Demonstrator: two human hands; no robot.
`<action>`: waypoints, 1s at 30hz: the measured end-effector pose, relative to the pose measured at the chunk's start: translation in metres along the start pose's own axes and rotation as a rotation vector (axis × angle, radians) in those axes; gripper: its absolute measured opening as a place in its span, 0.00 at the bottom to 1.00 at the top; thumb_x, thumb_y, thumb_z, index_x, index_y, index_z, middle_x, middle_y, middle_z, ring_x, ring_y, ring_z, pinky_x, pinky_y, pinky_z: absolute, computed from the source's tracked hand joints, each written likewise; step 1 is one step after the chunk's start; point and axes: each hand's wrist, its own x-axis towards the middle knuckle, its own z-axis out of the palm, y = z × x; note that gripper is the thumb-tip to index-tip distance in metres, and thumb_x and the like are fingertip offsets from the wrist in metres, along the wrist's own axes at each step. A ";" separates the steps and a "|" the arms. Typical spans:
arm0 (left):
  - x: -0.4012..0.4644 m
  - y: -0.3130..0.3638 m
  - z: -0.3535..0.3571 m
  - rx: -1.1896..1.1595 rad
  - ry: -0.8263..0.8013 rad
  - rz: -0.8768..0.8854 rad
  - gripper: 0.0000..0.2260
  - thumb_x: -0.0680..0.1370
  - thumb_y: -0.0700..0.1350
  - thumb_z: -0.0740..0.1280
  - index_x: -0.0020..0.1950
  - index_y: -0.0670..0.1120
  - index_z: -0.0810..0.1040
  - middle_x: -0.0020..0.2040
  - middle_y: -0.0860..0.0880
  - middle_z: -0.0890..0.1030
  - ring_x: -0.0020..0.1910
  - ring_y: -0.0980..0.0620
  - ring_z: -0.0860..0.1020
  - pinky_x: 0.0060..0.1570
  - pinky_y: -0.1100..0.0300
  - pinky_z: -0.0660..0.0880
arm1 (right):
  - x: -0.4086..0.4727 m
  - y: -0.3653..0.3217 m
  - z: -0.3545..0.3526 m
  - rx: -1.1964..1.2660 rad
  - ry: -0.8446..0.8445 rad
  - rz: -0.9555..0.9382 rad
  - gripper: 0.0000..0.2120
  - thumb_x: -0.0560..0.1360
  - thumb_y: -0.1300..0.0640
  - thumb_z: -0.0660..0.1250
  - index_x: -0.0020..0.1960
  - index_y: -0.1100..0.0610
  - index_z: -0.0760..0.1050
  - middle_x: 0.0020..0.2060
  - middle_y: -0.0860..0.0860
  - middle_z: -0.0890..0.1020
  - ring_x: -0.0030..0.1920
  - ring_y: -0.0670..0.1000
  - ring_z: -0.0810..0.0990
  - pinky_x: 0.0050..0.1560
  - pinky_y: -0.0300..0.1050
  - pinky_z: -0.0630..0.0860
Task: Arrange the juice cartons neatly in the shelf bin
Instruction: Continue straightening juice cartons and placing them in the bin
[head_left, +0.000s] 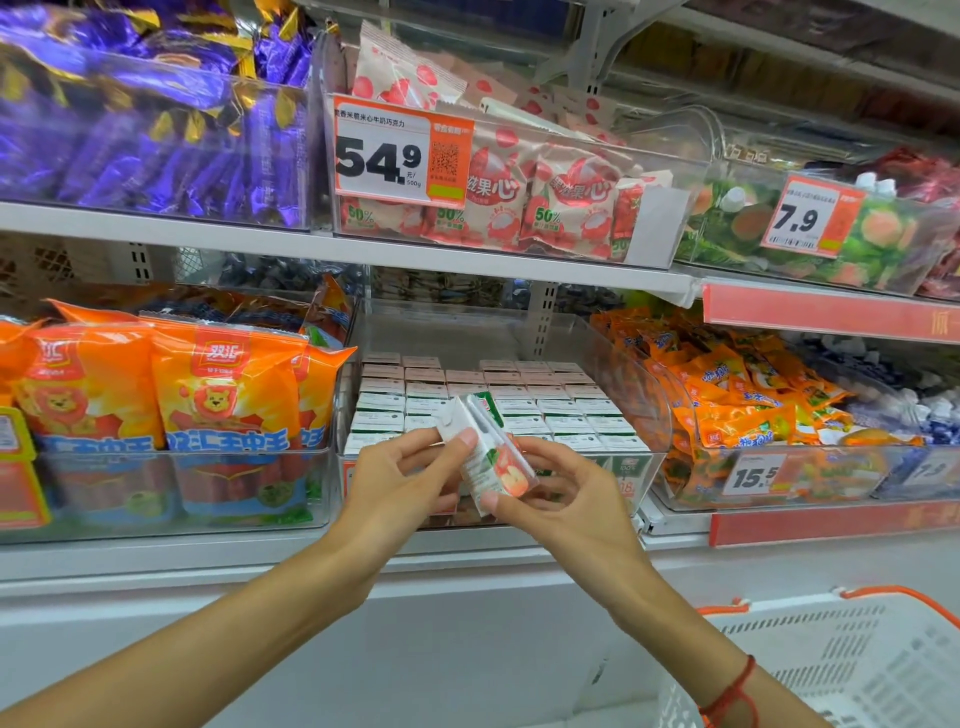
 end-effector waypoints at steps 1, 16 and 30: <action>-0.001 -0.001 0.001 -0.002 0.002 -0.006 0.04 0.75 0.49 0.71 0.49 0.54 0.81 0.44 0.54 0.86 0.44 0.58 0.85 0.38 0.66 0.80 | 0.000 0.002 0.002 -0.085 0.032 -0.034 0.27 0.64 0.61 0.80 0.60 0.50 0.77 0.47 0.43 0.84 0.46 0.40 0.83 0.42 0.34 0.79; 0.012 0.013 -0.015 0.012 -0.327 -0.106 0.10 0.77 0.47 0.69 0.58 0.51 0.79 0.51 0.53 0.86 0.51 0.55 0.84 0.42 0.68 0.78 | 0.005 -0.004 -0.015 0.178 -0.290 0.168 0.21 0.70 0.43 0.68 0.60 0.50 0.80 0.52 0.49 0.86 0.54 0.47 0.83 0.53 0.37 0.79; -0.003 0.002 0.008 0.091 -0.134 0.015 0.06 0.73 0.47 0.74 0.44 0.58 0.78 0.35 0.65 0.83 0.37 0.68 0.81 0.31 0.73 0.74 | -0.010 0.004 0.014 -0.380 0.275 -0.248 0.16 0.65 0.48 0.78 0.48 0.48 0.78 0.39 0.43 0.82 0.40 0.43 0.81 0.39 0.41 0.78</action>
